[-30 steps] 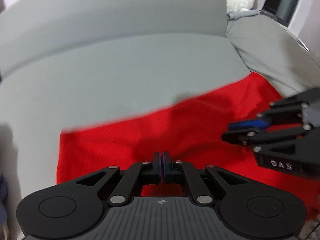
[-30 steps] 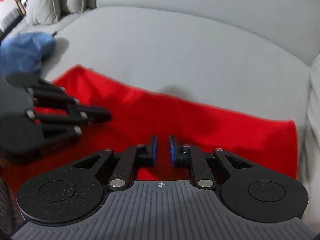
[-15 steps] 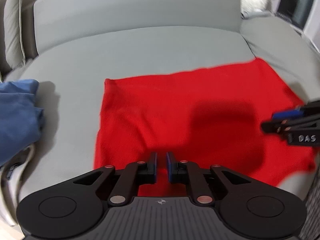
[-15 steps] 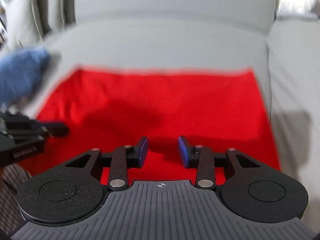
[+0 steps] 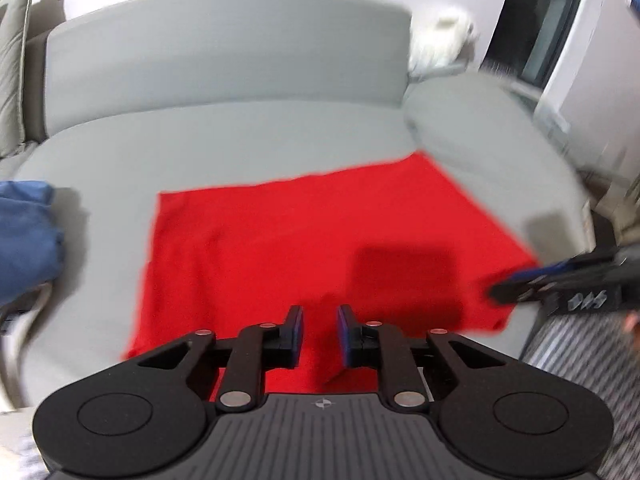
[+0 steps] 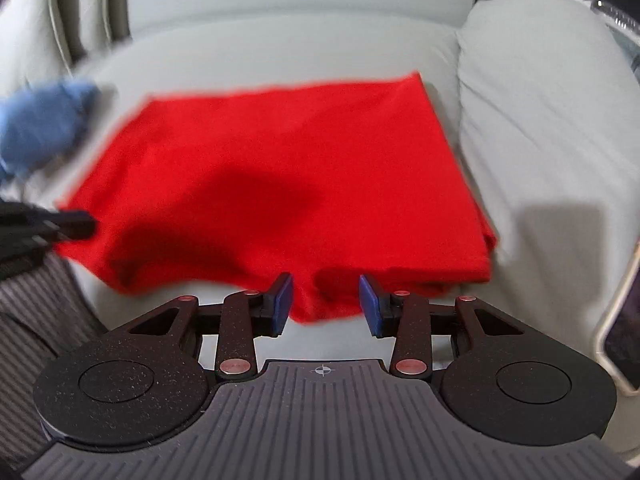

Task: Fold clothes
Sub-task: 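Open both grippers and smooth the folded red shirt into a rectangle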

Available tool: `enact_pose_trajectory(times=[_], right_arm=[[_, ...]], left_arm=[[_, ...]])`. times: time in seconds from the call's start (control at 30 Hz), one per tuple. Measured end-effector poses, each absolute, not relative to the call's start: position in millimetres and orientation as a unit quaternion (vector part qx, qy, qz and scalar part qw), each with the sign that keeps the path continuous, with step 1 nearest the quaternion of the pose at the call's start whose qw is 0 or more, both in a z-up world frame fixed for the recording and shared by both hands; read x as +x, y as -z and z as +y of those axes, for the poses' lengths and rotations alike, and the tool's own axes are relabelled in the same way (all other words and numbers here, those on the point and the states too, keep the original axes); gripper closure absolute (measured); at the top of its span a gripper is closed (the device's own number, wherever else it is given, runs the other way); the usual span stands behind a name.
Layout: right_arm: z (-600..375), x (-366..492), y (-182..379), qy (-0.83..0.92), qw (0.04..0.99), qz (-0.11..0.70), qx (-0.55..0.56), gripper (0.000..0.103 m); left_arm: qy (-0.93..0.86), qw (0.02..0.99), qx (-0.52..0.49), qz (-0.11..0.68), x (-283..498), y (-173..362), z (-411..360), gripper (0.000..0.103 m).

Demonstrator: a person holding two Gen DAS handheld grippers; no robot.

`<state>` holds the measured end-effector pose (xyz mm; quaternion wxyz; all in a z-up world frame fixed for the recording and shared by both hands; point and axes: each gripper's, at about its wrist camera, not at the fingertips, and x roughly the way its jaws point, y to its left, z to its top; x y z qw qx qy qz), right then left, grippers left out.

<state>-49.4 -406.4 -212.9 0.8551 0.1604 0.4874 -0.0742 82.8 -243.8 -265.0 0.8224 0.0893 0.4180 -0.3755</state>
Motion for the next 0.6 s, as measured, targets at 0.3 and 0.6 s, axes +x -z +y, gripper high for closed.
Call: enact_pose_trajectory(times=[0.3,0.6], right_arm=[[-373,-5,246,0.048,0.842,0.513,0.158,0.096],[-381,-47,222,0.039,0.863,0.456,0.213,0.068]], left_arm=[[0.338,0.768,0.155,0.522,103,284,-260,0.089],[0.339,0.798,0.000,0.498,123,275,-218,0.087]])
